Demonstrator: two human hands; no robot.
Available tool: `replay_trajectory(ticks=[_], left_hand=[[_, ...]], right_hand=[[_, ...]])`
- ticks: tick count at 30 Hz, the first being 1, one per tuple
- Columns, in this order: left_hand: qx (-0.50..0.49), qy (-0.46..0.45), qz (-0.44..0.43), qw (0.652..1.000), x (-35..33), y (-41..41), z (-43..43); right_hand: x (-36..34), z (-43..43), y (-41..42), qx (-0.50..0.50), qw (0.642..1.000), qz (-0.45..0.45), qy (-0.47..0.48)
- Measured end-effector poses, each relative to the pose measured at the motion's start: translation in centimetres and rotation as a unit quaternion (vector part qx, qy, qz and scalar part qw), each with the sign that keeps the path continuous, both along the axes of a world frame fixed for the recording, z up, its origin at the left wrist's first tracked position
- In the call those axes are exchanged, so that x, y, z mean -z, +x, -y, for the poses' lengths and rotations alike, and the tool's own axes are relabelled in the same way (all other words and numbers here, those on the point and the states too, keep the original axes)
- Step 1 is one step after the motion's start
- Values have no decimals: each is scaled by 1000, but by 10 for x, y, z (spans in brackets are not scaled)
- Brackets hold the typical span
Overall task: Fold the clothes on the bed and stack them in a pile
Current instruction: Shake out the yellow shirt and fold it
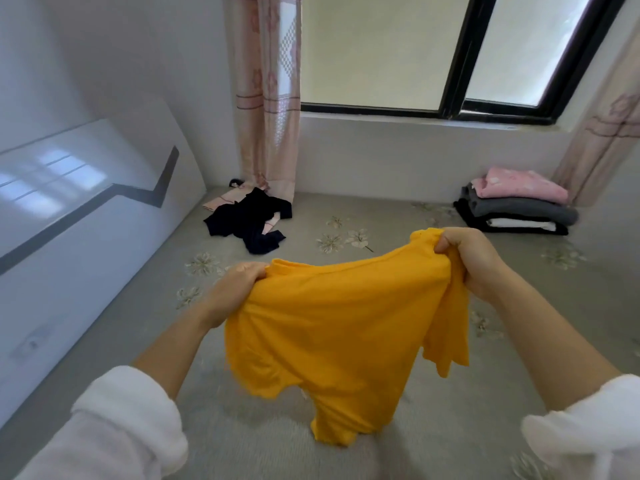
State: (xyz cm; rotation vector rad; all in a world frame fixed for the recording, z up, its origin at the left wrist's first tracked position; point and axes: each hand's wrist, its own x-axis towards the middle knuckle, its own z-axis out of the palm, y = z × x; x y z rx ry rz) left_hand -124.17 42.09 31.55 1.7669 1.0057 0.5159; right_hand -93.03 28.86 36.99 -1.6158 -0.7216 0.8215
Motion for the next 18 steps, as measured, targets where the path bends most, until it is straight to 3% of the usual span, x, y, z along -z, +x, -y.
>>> replay_trajectory(ticks=[4, 6, 10, 12, 15, 18], left_hand=[[140, -94, -26, 985, -38, 0, -1], [195, -51, -91, 975, -55, 2, -10], [204, 11, -197, 959, -80, -3, -38], [172, 75, -295, 937, -79, -6, -61], [46, 162, -419, 892, -61, 0, -95], [-72, 240, -452, 856, -40, 12, -116]], right_hand=[[-4, 3, 17, -11, 998, 64, -23], [-10, 2, 25, -60, 997, 47, -13], [-18, 0, 49, -134, 990, 30, 19], [-14, -7, 58, -88, 986, 133, 54], [3, -29, 65, -17, 932, 360, 30], [16, -52, 59, -153, 904, 396, -54]])
